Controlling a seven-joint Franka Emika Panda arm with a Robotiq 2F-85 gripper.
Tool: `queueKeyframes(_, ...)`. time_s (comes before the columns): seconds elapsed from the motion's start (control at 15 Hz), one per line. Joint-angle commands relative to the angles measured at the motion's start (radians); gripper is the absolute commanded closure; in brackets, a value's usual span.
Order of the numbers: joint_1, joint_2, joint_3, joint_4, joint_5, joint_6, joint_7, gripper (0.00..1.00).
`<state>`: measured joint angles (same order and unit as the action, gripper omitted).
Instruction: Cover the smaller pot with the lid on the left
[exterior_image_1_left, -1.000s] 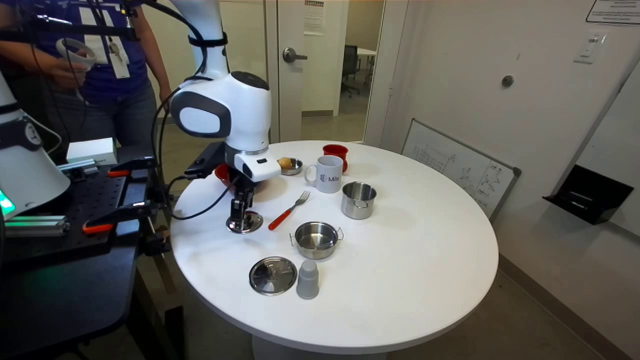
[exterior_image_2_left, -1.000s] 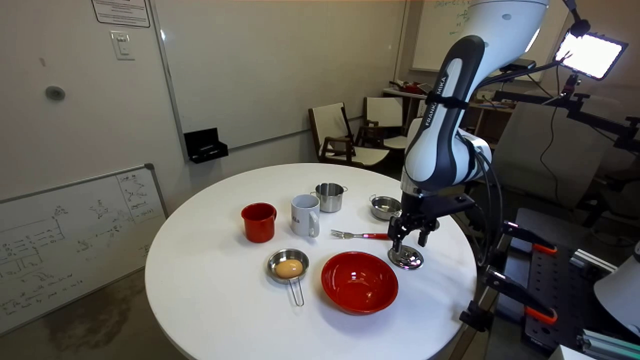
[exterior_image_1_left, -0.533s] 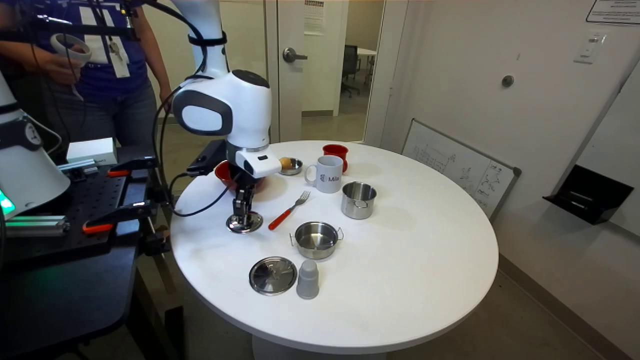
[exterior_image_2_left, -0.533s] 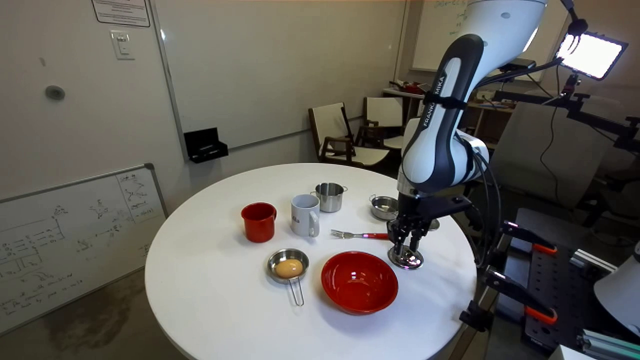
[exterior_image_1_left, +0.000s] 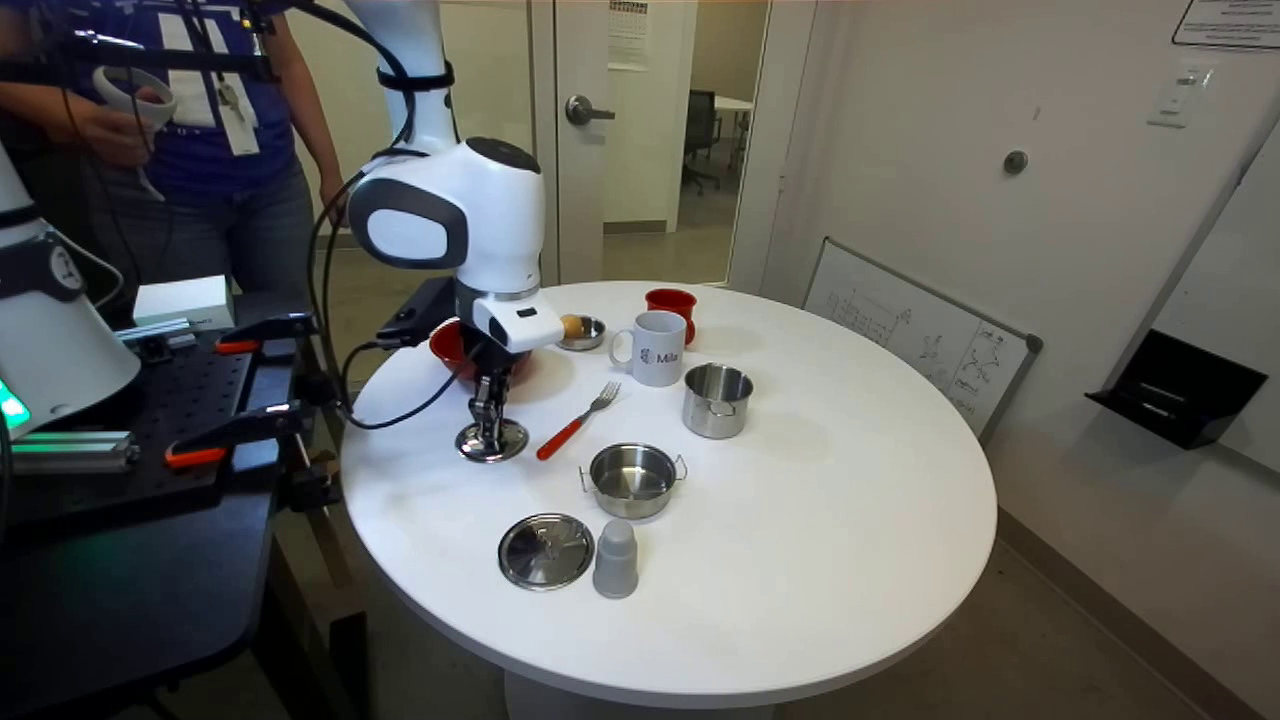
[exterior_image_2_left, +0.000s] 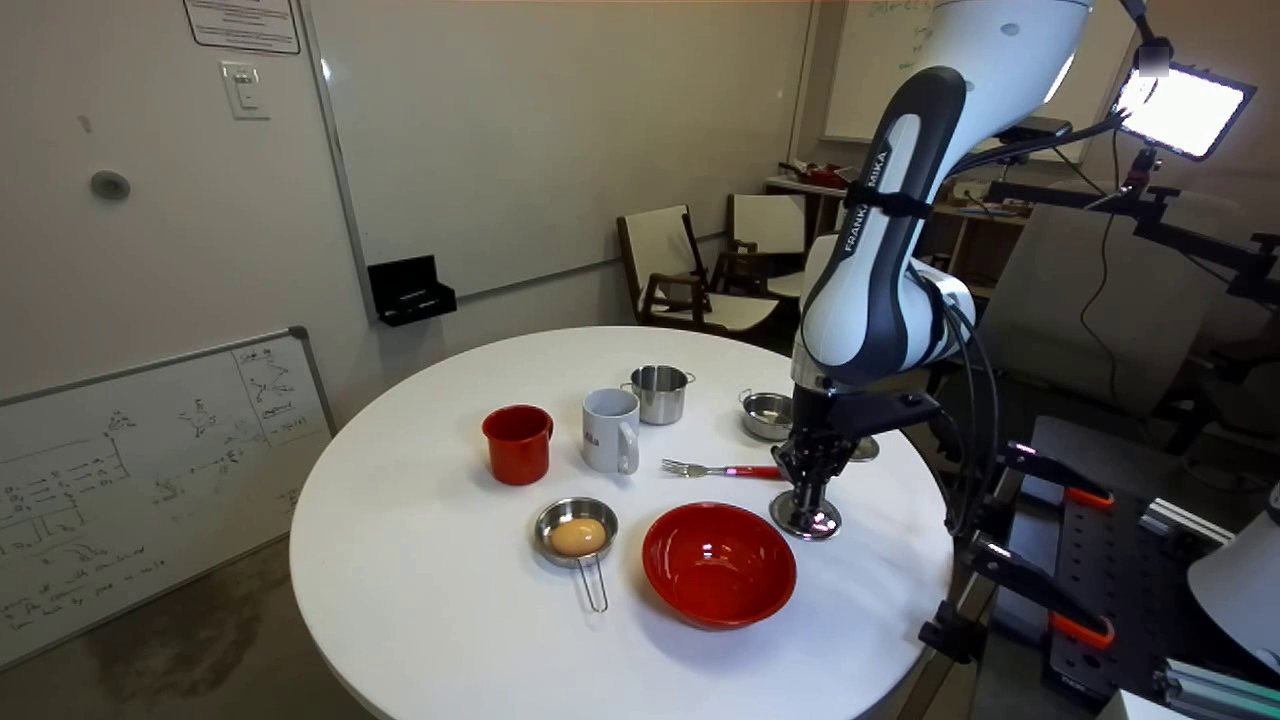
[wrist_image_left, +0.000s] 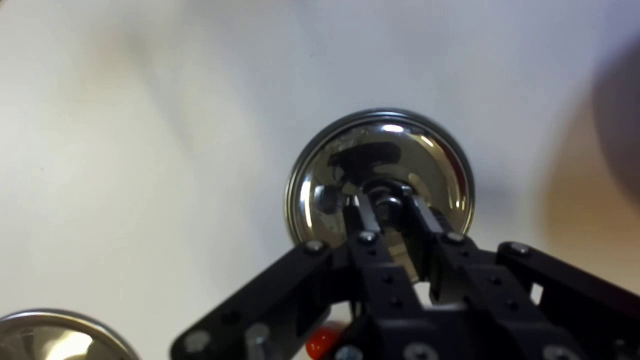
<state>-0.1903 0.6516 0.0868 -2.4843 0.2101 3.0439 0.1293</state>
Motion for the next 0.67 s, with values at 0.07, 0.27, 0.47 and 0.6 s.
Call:
queueKeyframes(0.07, 0.016, 0.005, -0.002, 0.010, 0.016, 0.001, 0.023, 0.90)
queueKeyframes(0.27, -0.001, -0.109, 0.023, -0.065, 0.020, -0.016, 0.014, 0.90)
queueKeyframes(0.47, 0.007, -0.229, 0.043, -0.128, 0.026, -0.033, 0.019, 0.90)
queueKeyframes(0.6, 0.033, -0.330, 0.037, -0.169, 0.022, -0.064, 0.024, 0.90)
